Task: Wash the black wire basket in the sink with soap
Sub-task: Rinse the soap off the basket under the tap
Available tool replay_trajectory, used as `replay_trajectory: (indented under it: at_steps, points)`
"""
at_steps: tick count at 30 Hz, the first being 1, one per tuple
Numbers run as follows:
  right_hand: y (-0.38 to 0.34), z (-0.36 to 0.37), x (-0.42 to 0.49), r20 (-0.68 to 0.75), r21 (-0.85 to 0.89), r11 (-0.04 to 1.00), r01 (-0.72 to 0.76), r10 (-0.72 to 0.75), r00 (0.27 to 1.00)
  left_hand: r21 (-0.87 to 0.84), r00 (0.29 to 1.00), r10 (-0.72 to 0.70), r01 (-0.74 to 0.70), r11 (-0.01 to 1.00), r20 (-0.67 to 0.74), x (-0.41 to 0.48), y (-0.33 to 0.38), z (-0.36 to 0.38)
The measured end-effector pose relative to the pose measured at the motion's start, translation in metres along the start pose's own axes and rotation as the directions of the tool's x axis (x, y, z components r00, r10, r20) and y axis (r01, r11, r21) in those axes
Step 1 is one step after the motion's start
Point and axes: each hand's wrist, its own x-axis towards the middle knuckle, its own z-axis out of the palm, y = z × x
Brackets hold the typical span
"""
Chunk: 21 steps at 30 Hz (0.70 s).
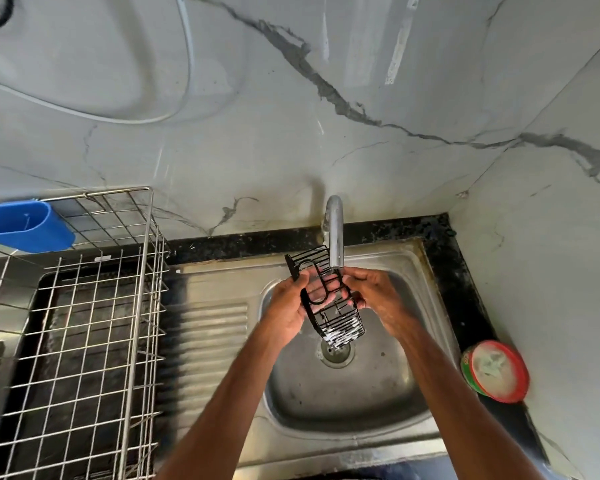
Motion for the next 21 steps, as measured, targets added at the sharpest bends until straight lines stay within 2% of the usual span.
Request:
replay_trajectory:
  at_steps: [6,8,9,11,13,14,17,19,21]
  points:
    - [0.000,0.004,0.000,0.038,-0.044,0.999,0.024,-0.023,0.999,0.031,0.969,0.037,-0.030,0.999,-0.243,0.005,-0.005,0.019]
    - [-0.003,0.006,-0.001,0.031,-0.173,0.982,0.078,-0.074,0.997,0.057,0.947,0.084,-0.070,0.996,-0.310,0.004,-0.007,0.020]
    - [-0.004,0.006,0.000,0.002,-0.305,0.942,0.137,-0.143,0.990,0.067,0.937,0.104,-0.086,0.994,-0.334,0.005,-0.009,0.018]
    - [-0.002,0.008,-0.001,-0.080,-0.563,0.792,0.235,-0.336,0.938,0.074,0.921,0.140,-0.121,0.990,-0.365,0.004,-0.011,0.016]
    - [0.002,0.012,-0.007,-0.058,-0.624,0.695,0.357,-0.496,0.866,0.124,0.910,0.181,-0.145,0.982,-0.373,0.004,-0.012,0.014]
    - [0.005,0.015,-0.012,0.010,-0.612,0.683,0.399,-0.497,0.867,0.150,0.904,0.199,-0.152,0.977,-0.379,0.004,-0.013,0.013]
    - [0.015,0.032,-0.033,0.253,-0.550,0.731,0.403,-0.314,0.915,0.199,0.889,0.234,-0.166,0.966,-0.395,0.003,-0.015,0.010]
    - [0.018,0.043,-0.037,0.289,-0.552,0.725,0.412,-0.298,0.910,0.207,0.894,0.253,-0.186,0.960,-0.370,0.004,-0.017,0.008]
    - [0.016,0.053,-0.030,0.279,-0.543,0.705,0.455,-0.360,0.890,0.207,0.892,0.263,-0.198,0.958,-0.367,0.004,-0.016,0.005]
